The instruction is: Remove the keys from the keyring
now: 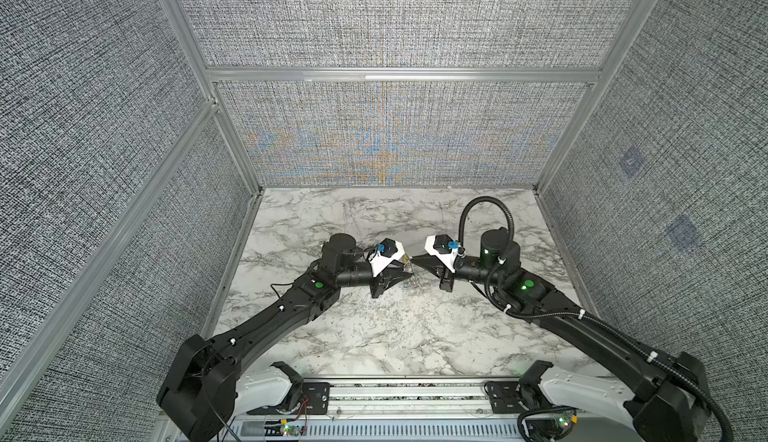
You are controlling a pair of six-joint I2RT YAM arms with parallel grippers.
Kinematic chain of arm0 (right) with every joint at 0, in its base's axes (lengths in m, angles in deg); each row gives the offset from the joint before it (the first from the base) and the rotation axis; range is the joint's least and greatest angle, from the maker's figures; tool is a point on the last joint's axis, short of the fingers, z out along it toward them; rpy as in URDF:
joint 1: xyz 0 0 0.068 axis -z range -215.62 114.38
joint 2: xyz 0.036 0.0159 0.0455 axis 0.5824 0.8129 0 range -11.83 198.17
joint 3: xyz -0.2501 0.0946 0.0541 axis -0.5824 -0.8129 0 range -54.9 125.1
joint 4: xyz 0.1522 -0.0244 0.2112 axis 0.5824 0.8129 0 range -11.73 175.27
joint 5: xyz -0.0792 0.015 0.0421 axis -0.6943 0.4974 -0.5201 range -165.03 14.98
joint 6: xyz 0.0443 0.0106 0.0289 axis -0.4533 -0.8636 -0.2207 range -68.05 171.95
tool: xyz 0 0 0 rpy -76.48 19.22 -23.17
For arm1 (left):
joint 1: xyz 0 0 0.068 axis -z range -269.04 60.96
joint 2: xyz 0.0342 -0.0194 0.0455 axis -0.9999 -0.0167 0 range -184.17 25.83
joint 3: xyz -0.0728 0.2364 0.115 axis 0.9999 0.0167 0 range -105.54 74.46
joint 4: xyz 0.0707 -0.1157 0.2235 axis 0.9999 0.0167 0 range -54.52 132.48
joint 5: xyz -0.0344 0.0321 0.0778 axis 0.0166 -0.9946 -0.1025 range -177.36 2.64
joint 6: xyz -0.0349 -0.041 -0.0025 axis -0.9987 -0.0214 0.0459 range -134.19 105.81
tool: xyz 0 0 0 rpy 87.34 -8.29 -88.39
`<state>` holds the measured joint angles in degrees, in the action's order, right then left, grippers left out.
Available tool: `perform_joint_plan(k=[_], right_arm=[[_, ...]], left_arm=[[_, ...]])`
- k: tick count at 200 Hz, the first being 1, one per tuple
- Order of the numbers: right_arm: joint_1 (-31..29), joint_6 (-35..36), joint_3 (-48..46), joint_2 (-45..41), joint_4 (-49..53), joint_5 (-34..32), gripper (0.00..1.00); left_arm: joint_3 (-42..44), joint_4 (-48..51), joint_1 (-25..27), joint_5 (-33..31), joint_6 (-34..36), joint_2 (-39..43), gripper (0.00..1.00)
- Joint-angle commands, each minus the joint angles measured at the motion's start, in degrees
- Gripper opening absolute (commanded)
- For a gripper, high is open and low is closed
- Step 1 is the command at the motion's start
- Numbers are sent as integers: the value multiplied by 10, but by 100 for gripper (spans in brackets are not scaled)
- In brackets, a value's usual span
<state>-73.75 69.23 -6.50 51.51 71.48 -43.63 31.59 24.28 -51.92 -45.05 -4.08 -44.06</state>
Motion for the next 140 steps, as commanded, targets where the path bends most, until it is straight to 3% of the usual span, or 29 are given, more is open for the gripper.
perform_joint_plan(k=[1, 45, 140], right_arm=[[0, -6, -1, -3, -18, 4, 0], [4, 3, 0, -7, 3, -4, 0], [24, -2, -12, -26, 22, 19, 0]], left_arm=[[1, -30, 1, -11, 6, 3, 17], [-7, 4, 1, -19, 38, 19, 0], [-88, 203, 1, -107, 185, 26, 0]])
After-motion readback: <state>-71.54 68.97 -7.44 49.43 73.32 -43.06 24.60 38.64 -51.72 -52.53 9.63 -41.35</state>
